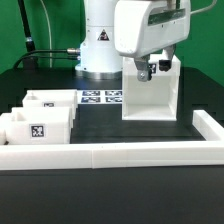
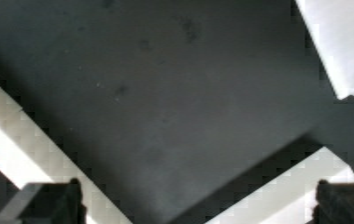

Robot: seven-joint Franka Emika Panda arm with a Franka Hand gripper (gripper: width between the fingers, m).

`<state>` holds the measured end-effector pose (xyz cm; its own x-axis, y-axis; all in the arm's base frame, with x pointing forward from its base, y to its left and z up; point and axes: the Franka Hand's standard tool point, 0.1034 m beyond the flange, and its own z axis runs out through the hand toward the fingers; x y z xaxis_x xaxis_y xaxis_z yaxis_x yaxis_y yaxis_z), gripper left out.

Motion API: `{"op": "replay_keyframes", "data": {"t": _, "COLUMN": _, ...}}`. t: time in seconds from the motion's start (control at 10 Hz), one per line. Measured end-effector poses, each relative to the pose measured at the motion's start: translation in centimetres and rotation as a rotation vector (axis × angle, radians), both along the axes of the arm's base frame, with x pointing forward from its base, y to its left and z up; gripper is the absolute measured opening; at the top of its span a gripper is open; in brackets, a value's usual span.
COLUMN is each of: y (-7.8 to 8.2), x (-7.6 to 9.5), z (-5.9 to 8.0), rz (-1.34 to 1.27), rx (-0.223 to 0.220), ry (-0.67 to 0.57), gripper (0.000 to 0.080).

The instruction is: Assemble drawer

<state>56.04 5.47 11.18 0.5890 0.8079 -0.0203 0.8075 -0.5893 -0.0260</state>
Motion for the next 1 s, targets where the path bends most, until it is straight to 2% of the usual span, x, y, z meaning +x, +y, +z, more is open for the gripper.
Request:
{"op": "replay_keyframes", "data": {"t": 0.6, "y": 0.0, "x": -0.1, "z": 0.1, "rz": -0.017, "rx": 0.001, "ry": -0.004, "gripper": 0.0649}}
{"op": "replay_keyframes", "data": {"t": 0.8, "y": 0.0, "x": -2.2, "z": 1.3, "rz": -0.171, "rx": -0.007, "ry": -0.025, "gripper": 0.0649}}
{"op": "replay_keyframes", "data": {"t": 1.0, "y": 1.3, "x": -4.2, "z": 2.6, "rz": -0.306, "rx": -0.017, "ry": -0.032, "gripper": 0.0649}}
